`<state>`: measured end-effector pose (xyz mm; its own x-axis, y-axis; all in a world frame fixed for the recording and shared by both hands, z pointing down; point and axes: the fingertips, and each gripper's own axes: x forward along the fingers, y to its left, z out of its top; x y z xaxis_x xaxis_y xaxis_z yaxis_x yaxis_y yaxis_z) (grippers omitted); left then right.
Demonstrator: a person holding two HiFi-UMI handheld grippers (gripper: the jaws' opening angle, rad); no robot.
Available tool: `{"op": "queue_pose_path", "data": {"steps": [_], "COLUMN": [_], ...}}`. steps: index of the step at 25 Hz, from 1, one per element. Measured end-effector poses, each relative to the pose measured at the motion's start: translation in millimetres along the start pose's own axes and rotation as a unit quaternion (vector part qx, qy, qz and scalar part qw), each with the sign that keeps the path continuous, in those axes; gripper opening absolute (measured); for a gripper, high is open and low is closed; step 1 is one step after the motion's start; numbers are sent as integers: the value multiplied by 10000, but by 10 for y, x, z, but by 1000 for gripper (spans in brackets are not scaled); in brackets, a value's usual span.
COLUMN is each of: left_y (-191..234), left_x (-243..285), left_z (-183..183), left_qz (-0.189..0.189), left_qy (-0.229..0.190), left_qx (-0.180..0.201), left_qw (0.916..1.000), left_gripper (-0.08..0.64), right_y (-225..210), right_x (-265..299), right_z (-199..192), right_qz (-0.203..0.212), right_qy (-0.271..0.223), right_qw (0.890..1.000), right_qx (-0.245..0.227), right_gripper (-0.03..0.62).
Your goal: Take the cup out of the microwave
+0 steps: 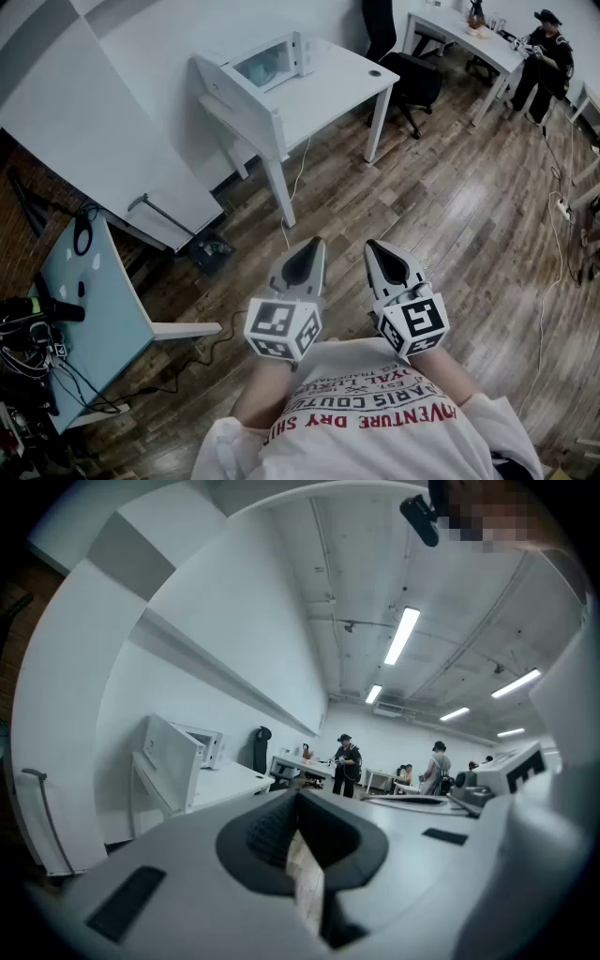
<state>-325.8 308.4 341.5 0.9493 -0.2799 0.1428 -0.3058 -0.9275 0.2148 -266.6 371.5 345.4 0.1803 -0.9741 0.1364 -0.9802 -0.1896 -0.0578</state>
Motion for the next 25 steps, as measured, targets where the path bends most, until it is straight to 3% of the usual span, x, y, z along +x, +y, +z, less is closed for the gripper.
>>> {"op": "queue_pose_path", "data": {"steps": [15,25], "left_y": [58,157], "left_x": [266,1115], "left_z": [-140,-160], "left_qz": [19,655], "left_qy": [183,252], "left_qx": [-35,-8], "left_qw": [9998,9975], "left_gripper": [8,8], "right_y": [-219,-1028], "right_x": [160,752], "right_z": [-152,-219], "right_qz": [-71,509], "right_qy": [154,305], "right_qw": [9997,9978], "right_qx": [178,310], "right_gripper": [9,11]}}
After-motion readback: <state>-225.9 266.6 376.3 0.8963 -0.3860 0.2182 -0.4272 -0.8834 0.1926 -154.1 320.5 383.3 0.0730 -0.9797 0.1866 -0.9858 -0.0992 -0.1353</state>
